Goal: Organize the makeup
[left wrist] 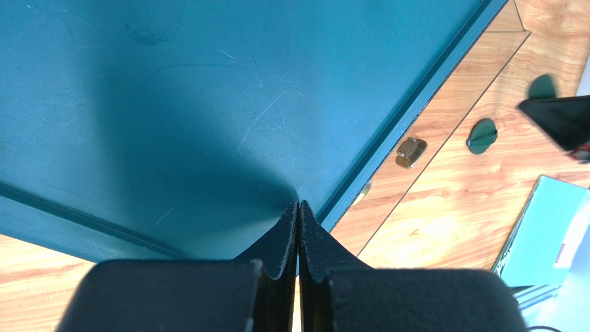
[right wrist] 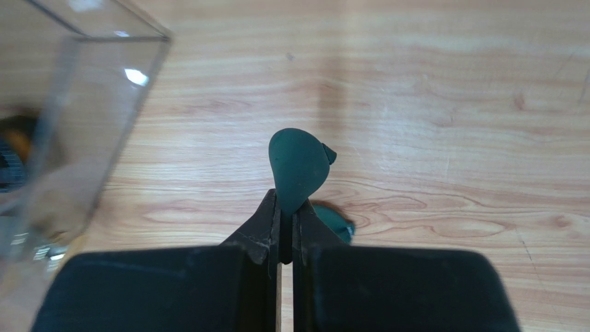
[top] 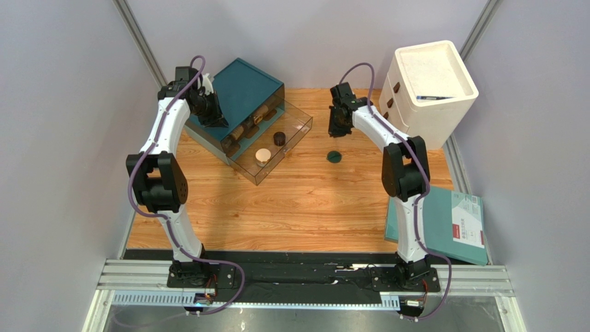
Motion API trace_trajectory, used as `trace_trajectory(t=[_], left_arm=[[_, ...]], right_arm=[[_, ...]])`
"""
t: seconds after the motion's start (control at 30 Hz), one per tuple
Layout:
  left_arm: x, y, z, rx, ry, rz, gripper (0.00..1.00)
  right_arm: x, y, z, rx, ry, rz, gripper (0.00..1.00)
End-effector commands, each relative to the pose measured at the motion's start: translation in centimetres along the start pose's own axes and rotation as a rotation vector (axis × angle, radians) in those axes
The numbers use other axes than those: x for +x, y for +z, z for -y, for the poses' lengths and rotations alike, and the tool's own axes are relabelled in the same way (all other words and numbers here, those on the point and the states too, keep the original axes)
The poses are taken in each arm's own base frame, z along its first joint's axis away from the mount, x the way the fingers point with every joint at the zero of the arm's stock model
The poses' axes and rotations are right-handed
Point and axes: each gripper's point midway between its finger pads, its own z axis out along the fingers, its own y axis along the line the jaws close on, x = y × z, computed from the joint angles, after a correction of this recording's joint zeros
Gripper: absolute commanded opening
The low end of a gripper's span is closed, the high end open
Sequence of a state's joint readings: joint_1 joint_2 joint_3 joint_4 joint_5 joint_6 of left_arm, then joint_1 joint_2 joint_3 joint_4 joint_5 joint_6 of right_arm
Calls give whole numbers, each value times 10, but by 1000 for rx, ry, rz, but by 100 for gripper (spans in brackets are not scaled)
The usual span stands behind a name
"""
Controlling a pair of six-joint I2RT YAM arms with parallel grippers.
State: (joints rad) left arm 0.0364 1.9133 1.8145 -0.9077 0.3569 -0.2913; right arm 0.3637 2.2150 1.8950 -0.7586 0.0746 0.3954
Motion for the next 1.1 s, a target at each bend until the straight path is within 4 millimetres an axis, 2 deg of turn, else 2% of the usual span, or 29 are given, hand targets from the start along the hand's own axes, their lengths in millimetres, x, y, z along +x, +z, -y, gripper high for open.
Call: trace_trajectory(t=[0.0, 0.17, 0.2, 0.27, 0.3, 0.33, 0.4, 0.43, 0.5, 0.53, 0.6, 0.63, 0.77, 0.93, 0.97, 1.0, 1.03, 1.07], left_arm=[[48, 15, -40, -139, -52, -182, 0], [48, 15, -40, -139, -52, -183, 0], [49, 17, -41, -139, -53, -185, 0], [48, 17, -41, -140, -54, -185, 0], [48, 17, -40, -138, -55, -185, 0], [48, 17, -41, -139, -56, -184, 0], [48, 17, -40, -136, -54, -184, 0], [47, 16, -40, -137, -56, -183, 0], [47, 16, -39, -136, -53, -181, 0], [47, 15, -39, -136, -53, -181, 0], [47, 15, -40, -138, -54, -180, 0], [47, 16, -40, -136, -55, -180, 0], [46, 15, -39, -135, -51, -178, 0], [46, 15, -39, -135, -52, -178, 0], [47, 15, -39, -135, -55, -181, 0], [47, 15, -39, -134, -52, -181, 0], [47, 15, -39, -135, -51, -180, 0], [47, 15, -39, -137, -51, -179, 0]], right_arm=[[-64, -65, -53, -178, -13, 203, 0], [-83, -95, -116, -396, -64, 281, 0], [-77, -87, -128, -417, -73, 262, 0], [-73, -87, -148, -469, -79, 238, 0], [-77, -95, -164, -505, -89, 249, 0], [-68, -78, -169, -503, -89, 210, 0], [-62, -76, -184, -539, -87, 183, 1], [-54, -63, -187, -536, -82, 154, 6], [-45, -59, -195, -558, -68, 122, 14], [-40, -54, -194, -555, -59, 104, 25], [-32, -48, -192, -548, -42, 74, 38], [-30, -47, -190, -541, -40, 71, 50], [-34, -55, -181, -515, -59, 101, 71], [-44, -65, -167, -489, -50, 132, 72], [-40, -61, -159, -464, -46, 117, 72], [-42, -69, -154, -456, -41, 127, 72], [-41, -69, -147, -442, -45, 126, 72], [-32, -60, -131, -393, -39, 106, 72]])
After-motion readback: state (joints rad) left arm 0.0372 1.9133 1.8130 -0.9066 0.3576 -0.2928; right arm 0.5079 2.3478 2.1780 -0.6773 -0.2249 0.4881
